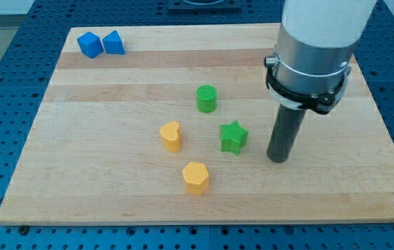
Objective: Push the green star into the green circle
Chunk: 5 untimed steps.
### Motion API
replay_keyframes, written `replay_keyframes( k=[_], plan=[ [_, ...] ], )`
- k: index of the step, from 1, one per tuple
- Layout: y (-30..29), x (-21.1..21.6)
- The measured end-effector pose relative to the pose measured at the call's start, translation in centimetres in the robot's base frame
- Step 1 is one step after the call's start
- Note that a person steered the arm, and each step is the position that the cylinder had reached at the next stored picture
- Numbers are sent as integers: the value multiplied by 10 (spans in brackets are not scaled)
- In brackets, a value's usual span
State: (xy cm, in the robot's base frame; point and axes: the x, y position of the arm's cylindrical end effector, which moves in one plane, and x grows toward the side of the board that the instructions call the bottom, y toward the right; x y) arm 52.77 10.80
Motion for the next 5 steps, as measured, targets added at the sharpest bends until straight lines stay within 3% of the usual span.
replay_keyframes(
  k=[5],
  plan=[
    [-70, -20]
  ],
)
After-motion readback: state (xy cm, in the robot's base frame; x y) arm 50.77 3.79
